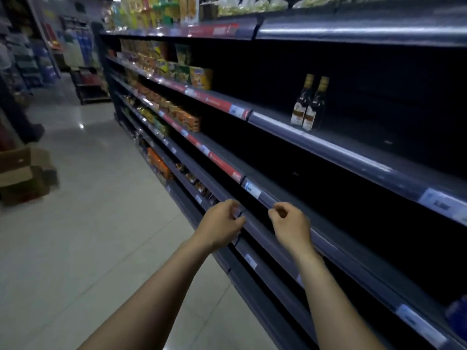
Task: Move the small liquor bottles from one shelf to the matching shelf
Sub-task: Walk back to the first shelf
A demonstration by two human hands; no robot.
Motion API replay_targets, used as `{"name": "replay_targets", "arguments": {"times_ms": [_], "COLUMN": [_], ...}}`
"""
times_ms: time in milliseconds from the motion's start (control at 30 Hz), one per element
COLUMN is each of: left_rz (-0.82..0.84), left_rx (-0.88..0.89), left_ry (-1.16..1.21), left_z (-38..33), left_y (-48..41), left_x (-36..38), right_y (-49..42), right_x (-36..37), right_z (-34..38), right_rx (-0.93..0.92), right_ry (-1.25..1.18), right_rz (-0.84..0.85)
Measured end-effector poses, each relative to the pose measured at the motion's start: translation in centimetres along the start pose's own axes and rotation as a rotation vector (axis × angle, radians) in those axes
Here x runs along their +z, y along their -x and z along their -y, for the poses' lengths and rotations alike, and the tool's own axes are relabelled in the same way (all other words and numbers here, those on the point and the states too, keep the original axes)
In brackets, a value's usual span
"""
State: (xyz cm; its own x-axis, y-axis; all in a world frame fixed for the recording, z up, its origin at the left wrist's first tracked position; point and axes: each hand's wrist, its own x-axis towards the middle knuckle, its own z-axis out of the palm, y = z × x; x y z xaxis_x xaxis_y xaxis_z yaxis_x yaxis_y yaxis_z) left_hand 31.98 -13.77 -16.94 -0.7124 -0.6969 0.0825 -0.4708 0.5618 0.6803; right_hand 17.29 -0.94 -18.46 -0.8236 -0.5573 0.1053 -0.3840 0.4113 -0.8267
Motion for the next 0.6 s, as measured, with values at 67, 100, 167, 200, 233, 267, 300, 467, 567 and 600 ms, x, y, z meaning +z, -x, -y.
{"name": "replay_targets", "arguments": {"times_ms": [67, 100, 167, 200, 233, 267, 300, 467, 567, 600], "left_rz": [0.021, 0.031, 0.041, 0.047, 0.051, 0.049, 0.038, 0.0, 0.0, 0.0], "left_rx": [0.045, 0.074, 0.13, 0.16, 0.195, 0.23, 0.264, 0.389, 0.487, 0.519], "left_ry": [0.051, 0.067, 0.106, 0.124, 0.134, 0.139, 0.143, 0.245, 0.249, 0.243], "left_z": [-0.3, -0.6, -1.6, -2.2, -3.0, -3.8, -4.8, -9.5, -11.6, -12.1], "left_y": [-4.7, -6.9, -10.9, -12.8, -14.6, -16.5, -18.3, -26.5, -30.6, -31.8], "left_x": [-0.8, -1.1, -1.5, -1.7, -1.9, -2.1, -2.2, -2.5, -2.4, -2.3], "right_y": [-3.4, -5.0, -7.9, -9.2, -10.5, -11.8, -13.1, -18.4, -21.3, -22.1], "right_x": [0.3, 0.2, -0.2, -0.5, -0.9, -1.4, -2.0, -5.2, -6.7, -7.0], "right_z": [1.5, 2.2, 3.4, 4.0, 4.6, 5.1, 5.7, 7.4, 7.9, 7.9], "right_rx": [-0.005, -0.011, -0.029, -0.047, -0.066, -0.083, -0.1, -0.163, -0.189, -0.194], "right_ry": [0.013, 0.014, 0.025, 0.036, 0.054, 0.077, 0.102, 0.154, 0.178, 0.183], "right_rz": [-0.066, -0.101, -0.18, -0.221, -0.26, -0.296, -0.332, -0.474, -0.557, -0.579]}}
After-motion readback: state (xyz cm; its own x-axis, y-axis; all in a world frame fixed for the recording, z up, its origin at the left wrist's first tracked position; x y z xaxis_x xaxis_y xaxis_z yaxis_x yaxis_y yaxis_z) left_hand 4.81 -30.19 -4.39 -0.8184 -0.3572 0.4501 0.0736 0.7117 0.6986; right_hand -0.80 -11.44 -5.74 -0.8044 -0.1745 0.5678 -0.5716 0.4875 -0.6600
